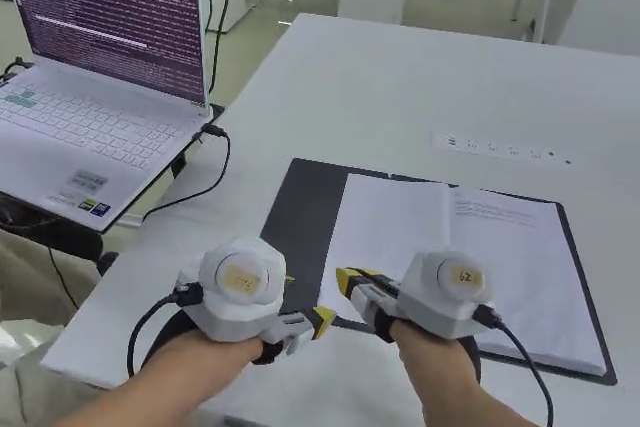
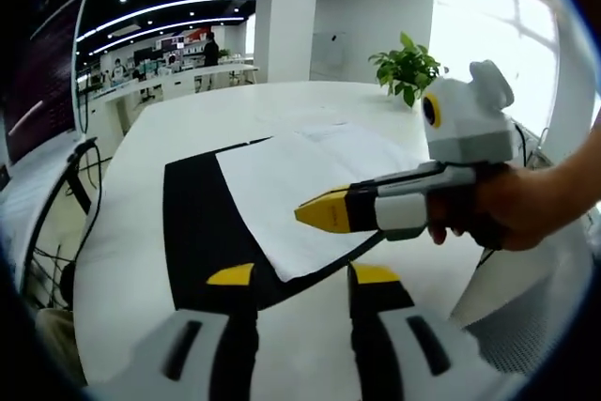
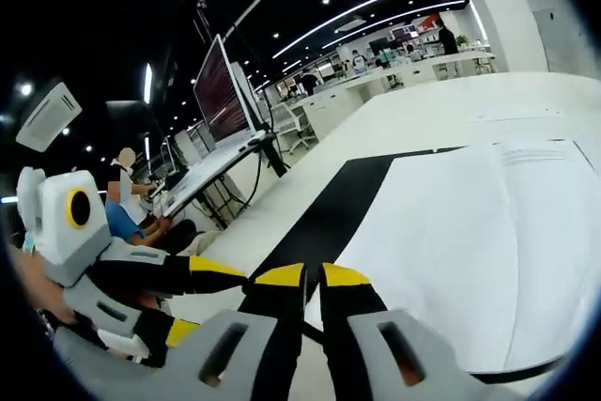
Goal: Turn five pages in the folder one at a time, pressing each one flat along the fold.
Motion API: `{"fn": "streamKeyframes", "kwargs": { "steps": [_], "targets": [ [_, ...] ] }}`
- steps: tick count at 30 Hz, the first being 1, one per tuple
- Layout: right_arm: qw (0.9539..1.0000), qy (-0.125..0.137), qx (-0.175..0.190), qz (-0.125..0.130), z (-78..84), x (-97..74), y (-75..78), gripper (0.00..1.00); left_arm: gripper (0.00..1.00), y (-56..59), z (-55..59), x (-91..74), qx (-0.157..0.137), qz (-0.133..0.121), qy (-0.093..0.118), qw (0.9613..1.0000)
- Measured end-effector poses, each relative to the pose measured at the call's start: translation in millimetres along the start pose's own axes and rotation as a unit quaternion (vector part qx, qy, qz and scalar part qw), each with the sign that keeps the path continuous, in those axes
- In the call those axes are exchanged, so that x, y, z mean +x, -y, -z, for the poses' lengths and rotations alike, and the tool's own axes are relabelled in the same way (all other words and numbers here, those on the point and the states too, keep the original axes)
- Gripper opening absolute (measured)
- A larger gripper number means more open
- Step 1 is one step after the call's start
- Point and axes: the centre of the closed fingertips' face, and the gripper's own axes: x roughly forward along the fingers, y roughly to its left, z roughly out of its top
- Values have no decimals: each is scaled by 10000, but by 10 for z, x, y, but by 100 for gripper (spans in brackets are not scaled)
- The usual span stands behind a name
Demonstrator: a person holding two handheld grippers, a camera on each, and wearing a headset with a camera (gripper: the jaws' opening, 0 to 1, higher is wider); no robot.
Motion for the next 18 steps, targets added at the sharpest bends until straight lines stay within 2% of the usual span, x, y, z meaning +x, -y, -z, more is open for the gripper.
{"fn": "streamKeyframes", "kwargs": {
  "steps": [3, 5, 6, 9, 11, 15, 16, 17, 18],
  "targets": [
    [9999, 86, 17, 149, -48, -85, 185, 1, 34, 39, 21, 209, 26, 10, -47, 10000],
    [9997, 125, 63, 223, -69, -136, 282, 0, 31, 31, 41, 341, -33, -39, -25, 10000],
    [9994, 149, 61, 293, -83, -176, 356, 0, 30, 13, 80, 410, -141, -121, -105, 9998],
    [9988, 191, 113, 430, -111, -270, 533, 0, 29, 0, 117, 535, -177, -212, -94, 9996],
    [9982, 233, 140, 526, -130, -333, 661, 0, 28, -8, 165, 603, -155, -325, -195, 9992],
    [9972, 264, 200, 669, -151, -429, 852, 0, 27, -11, 208, 663, -244, -475, -183, 9984],
    [9970, 244, 199, 705, -146, -443, 907, 0, 26, -8, 271, 681, -223, -484, -289, 9982],
    [9968, 248, 197, 735, -149, -457, 962, 0, 23, -50, 224, 679, 85, -595, -121, 9981],
    [9967, 255, 222, 744, -154, -464, 992, 0, 21, -38, 292, 663, -62, -640, -265, 9976]
  ]
}}
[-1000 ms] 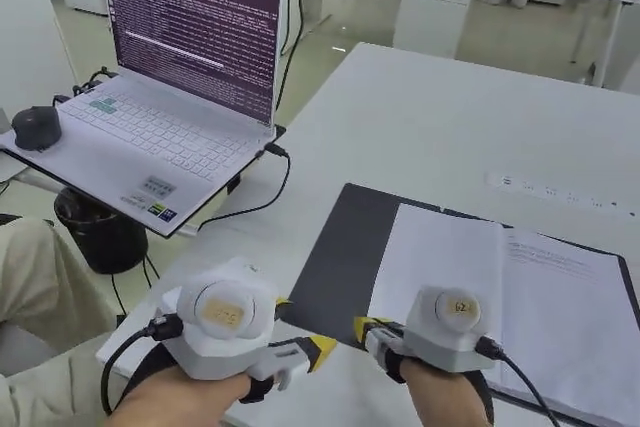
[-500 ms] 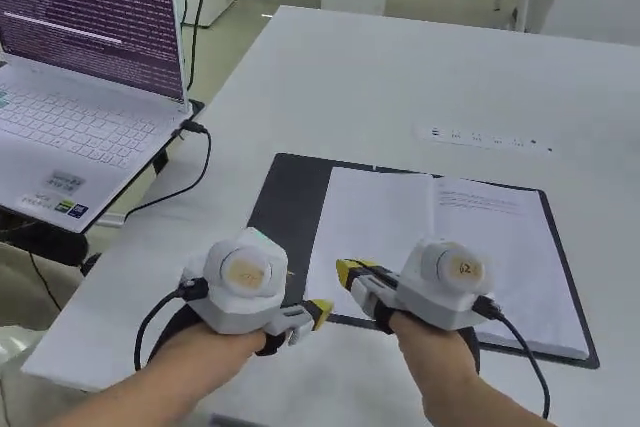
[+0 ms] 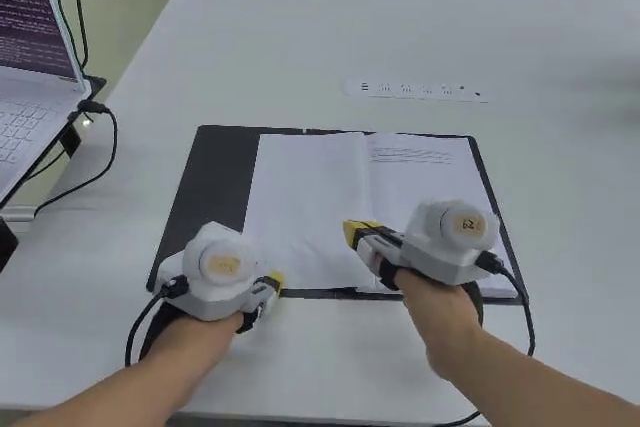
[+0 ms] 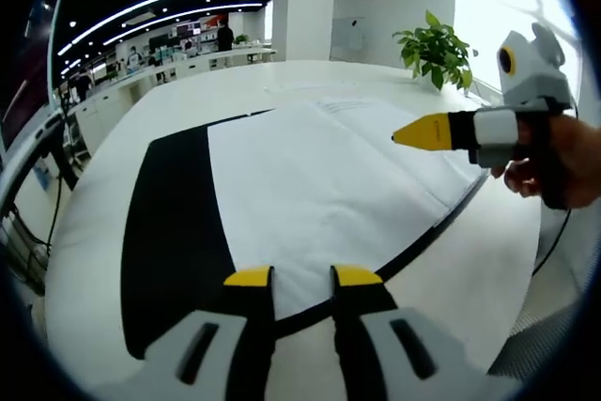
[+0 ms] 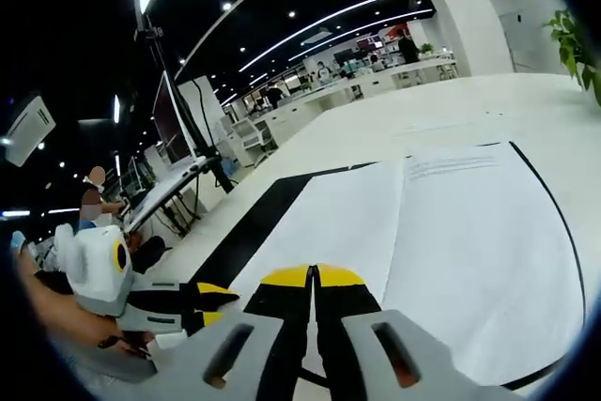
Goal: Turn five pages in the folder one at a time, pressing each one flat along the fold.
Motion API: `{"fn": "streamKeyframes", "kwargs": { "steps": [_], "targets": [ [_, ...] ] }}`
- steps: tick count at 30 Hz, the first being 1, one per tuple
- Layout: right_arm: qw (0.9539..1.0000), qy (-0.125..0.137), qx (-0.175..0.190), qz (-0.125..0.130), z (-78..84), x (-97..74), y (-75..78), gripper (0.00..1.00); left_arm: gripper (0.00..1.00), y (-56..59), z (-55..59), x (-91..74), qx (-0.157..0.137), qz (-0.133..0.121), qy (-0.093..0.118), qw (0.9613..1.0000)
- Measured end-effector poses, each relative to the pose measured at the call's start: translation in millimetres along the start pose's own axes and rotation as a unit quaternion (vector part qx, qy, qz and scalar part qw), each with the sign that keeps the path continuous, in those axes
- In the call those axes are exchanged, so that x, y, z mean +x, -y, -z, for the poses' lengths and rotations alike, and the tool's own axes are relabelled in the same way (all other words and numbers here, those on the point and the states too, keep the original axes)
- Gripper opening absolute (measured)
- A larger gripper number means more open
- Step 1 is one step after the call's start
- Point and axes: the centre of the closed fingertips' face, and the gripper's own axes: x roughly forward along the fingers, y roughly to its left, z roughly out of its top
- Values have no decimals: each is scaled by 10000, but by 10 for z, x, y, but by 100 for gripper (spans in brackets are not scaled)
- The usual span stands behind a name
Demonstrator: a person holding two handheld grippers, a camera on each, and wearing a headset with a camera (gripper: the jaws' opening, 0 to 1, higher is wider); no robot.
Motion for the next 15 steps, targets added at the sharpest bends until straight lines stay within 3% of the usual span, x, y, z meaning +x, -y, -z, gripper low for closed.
{"fn": "streamKeyframes", "kwargs": {
  "steps": [4, 12, 15],
  "targets": [
    [10000, -24, 8, 19, -20, 27, 101, 0, 19, 1, -5, -21, 97, -36, 155, 9998],
    [9999, -65, 88, -4, -67, 173, 309, 0, 19, -23, 12, -22, -80, -22, 513, 9987],
    [9999, -92, 105, 21, -87, 233, 396, 0, 19, -20, -3, -13, -101, -34, 526, 9986]
  ]
}}
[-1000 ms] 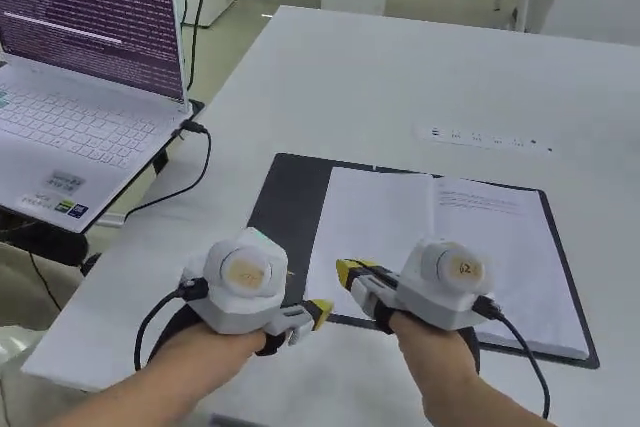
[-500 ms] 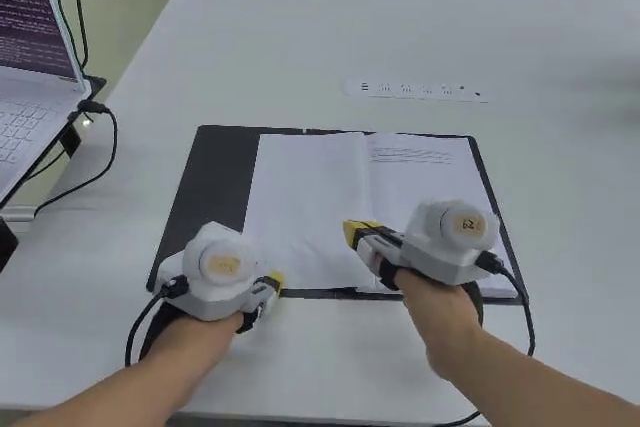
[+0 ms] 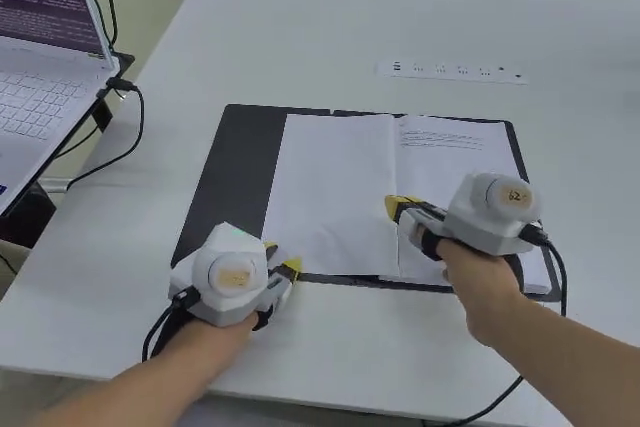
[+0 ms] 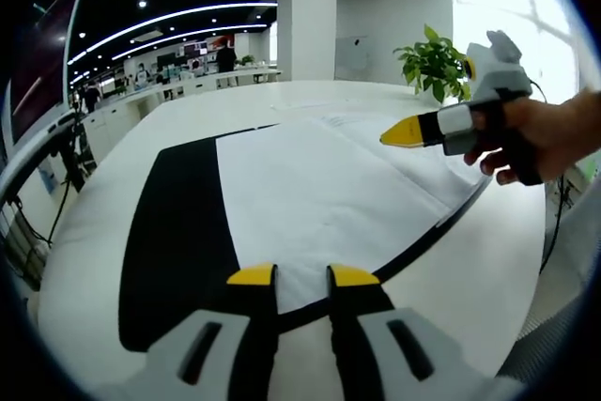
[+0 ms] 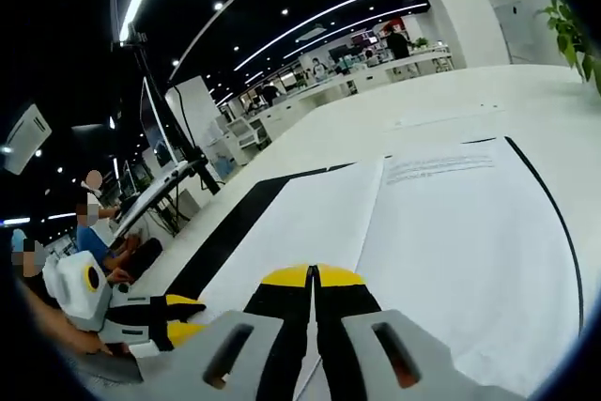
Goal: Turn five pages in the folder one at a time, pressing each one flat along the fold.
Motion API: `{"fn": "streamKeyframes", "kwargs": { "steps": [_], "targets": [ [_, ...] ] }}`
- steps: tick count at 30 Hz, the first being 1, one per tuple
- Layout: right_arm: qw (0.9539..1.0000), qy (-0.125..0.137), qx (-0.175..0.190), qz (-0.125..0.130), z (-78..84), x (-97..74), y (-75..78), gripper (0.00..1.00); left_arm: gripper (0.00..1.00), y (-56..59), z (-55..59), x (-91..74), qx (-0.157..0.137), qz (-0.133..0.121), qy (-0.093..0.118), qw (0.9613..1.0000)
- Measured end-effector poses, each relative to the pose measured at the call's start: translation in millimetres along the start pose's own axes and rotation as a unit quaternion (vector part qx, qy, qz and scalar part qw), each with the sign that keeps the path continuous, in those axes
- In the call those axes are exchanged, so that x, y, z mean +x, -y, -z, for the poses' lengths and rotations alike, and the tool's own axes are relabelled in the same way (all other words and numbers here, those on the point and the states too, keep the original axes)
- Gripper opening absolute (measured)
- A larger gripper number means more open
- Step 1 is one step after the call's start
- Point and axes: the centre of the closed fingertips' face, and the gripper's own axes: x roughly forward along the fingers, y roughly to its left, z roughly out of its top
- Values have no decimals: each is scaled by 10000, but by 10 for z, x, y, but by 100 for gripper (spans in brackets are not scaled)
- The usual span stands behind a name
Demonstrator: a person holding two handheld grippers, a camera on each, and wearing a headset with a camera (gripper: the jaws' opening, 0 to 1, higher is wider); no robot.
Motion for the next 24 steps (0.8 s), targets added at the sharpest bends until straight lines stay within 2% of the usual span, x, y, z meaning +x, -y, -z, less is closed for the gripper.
{"fn": "streamKeyframes", "kwargs": {
  "steps": [7, 10, 16, 24],
  "targets": [
    [10000, -69, 0, -24, -59, 165, 125, 0, 19, -1, -3, 1, -3, -31, -20, 10000],
    [9998, -168, -112, -37, -43, 252, 151, 0, 19, -7, 1, 9, -9, -34, -35, 10000],
    [9991, -122, -408, 91, -114, 416, 235, 0, 19, -15, 9, 23, -3, -37, -31, 10000],
    [9981, -85, -596, 129, -233, 450, 221, 0, 19, -22, 19, 38, -23, -39, -3, 10000]
  ]
}}
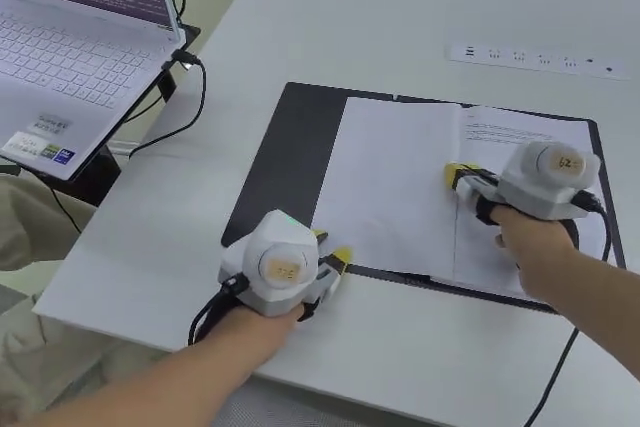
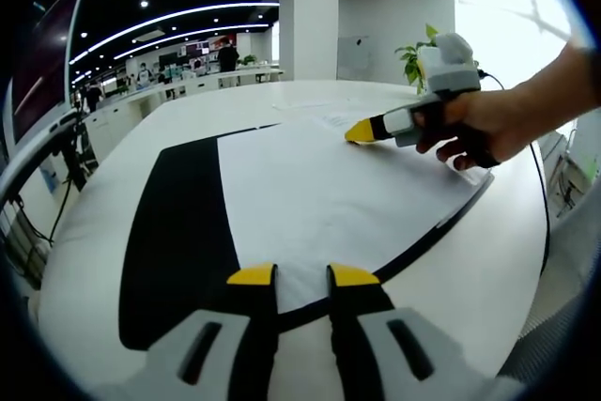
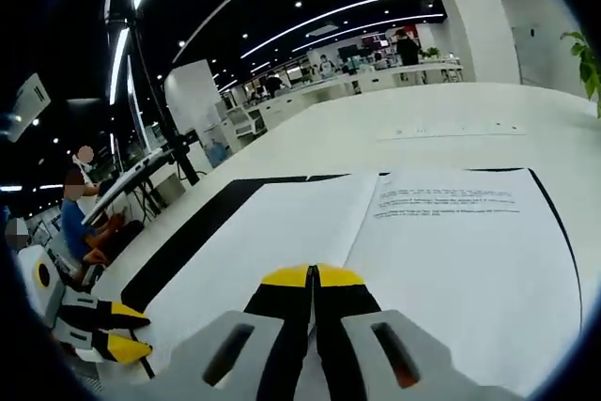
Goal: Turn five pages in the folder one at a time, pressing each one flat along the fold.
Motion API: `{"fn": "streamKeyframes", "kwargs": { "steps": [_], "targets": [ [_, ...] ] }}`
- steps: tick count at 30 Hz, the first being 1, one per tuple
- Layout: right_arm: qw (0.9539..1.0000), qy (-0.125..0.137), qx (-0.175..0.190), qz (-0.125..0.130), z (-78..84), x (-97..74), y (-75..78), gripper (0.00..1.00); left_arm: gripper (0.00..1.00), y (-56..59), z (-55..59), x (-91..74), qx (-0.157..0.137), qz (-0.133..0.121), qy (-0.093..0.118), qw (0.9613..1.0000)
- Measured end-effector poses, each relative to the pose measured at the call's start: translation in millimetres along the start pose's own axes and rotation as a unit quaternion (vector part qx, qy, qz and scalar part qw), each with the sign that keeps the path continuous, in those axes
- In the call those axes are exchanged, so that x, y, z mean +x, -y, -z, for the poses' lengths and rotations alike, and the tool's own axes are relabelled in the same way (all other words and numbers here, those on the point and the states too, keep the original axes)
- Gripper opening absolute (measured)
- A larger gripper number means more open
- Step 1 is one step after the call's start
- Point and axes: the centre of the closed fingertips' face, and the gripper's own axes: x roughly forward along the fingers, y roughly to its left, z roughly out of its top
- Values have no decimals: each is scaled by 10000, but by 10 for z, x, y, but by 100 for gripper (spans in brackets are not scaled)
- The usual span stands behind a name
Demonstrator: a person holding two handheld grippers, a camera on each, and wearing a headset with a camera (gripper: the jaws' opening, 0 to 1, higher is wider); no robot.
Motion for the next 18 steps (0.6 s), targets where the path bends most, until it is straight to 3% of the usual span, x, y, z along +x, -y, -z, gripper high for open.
{"fn": "streamKeyframes", "kwargs": {
  "steps": [10, 18],
  "targets": [
    [9998, 88, -110, 113, -157, 156, 76, 0, 19, 7, -4, -25, -6, 1, 36, 10000],
    [9995, 159, -146, 250, -242, 328, 221, 0, 19, 9, -10, -38, -23, -25, 80, 10000]
  ]
}}
